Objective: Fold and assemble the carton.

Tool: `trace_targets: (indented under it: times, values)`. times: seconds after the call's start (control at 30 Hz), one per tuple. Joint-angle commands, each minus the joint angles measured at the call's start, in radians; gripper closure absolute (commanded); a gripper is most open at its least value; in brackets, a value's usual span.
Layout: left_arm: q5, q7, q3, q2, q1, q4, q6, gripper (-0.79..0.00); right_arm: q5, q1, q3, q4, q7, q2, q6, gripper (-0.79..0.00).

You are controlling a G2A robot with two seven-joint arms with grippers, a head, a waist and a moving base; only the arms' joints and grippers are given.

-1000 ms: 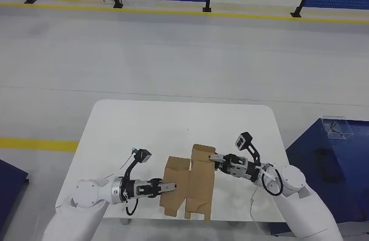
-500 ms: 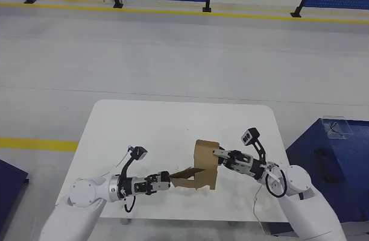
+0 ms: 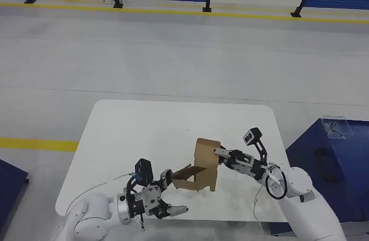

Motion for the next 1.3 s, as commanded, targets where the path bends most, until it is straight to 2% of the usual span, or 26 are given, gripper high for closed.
trace_targets:
  times: [0.0,0.23,0.47,1.27]
  values:
    - [0.014,-0.003,0.039,-0.002,-0.008,-0.01,-0.001,-0.785,0.0,-0.002,-0.002,-0.002,-0.002,-0.001,0.001,0.0]
    - [0.024,-0.058,0.157,-0.009,-0.074,-0.027,0.001,-0.785,0.029,-0.014,-0.018,-0.005,-0.018,-0.009,0.005,0.0]
    - [0.023,-0.063,0.243,-0.024,-0.167,0.023,0.044,-0.785,0.069,-0.023,-0.021,-0.009,-0.019,-0.014,0.029,0.0]
    - [0.023,-0.063,0.243,-0.024,-0.167,0.023,0.044,-0.785,0.073,-0.025,-0.018,-0.01,-0.017,-0.014,0.029,0.0]
